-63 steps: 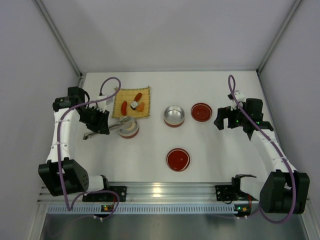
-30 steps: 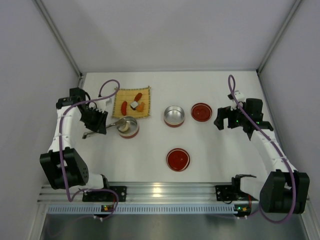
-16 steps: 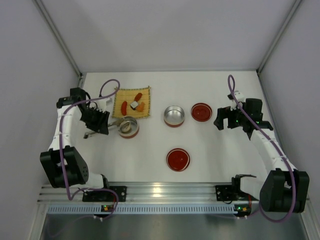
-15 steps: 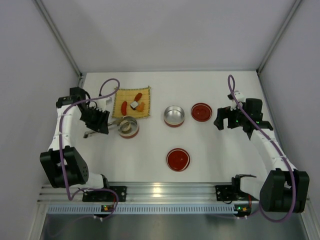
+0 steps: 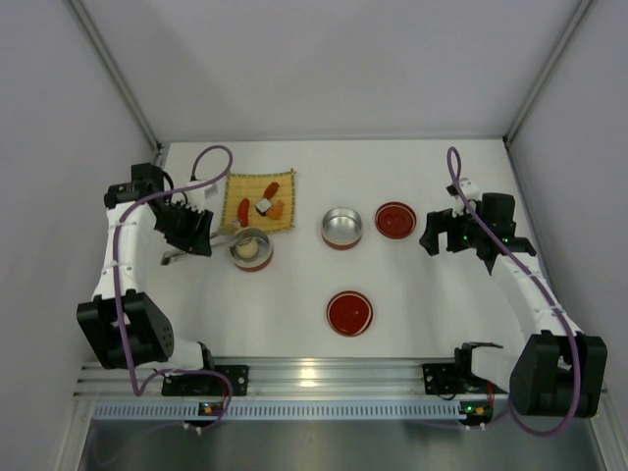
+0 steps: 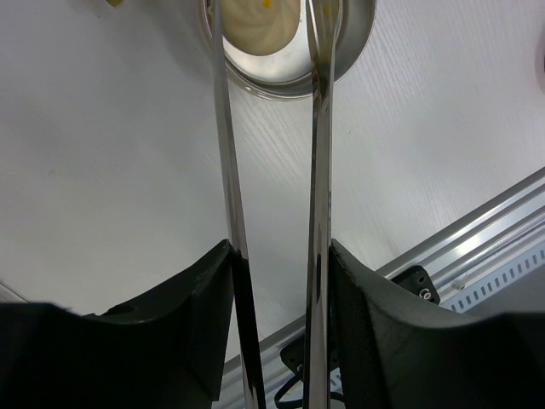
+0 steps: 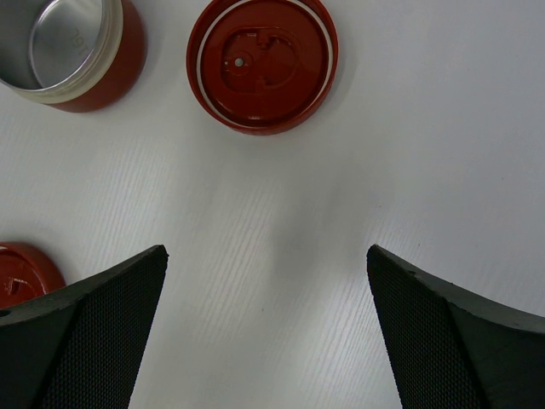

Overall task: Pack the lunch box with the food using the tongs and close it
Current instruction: Place the fake food in the packing box, then pick up the fake food from the plate.

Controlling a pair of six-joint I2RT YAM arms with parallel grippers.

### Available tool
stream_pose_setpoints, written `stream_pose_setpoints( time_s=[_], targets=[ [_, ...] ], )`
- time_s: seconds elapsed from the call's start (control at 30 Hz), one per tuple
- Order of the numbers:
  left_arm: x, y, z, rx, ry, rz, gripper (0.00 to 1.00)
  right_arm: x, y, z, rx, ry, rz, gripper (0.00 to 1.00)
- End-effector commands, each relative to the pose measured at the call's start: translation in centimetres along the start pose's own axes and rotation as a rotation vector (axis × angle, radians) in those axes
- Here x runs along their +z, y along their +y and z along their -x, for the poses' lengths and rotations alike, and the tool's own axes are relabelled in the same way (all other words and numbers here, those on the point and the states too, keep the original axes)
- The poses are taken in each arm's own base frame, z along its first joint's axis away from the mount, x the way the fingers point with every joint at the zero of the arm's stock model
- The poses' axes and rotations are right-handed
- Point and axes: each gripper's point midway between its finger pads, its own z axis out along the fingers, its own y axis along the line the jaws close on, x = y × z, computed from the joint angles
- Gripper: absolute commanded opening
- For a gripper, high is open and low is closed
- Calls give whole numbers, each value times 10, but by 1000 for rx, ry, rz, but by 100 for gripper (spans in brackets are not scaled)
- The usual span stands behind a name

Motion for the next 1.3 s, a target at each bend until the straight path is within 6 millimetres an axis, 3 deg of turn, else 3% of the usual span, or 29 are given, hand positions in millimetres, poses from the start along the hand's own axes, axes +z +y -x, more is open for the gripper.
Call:
stream_pose_setpoints(
  time_s=[0.0,0.23,0.63,0.87,1.0,1.27],
  targets=[
    [-14,-6,14,17,-73,4,51,-6,5,19,-32,-38,20,99],
    [-27,3,60,-29,-208,17,52,-5,5,19,-31,-37,20,99],
    [-6,19,103,-62,-220,-50,52,-3,3,18,-29,-28,17,99],
    [28,25,112,-41,-146,-19,52,-3,2,16,-27,-23,13,100],
    [41,37,114,-32,-113,17,50,-3,2,15,-28,-20,9,99],
    [50,50,108,28,-60,35,49,-1,1,14,-29,-14,7,99]
  ],
)
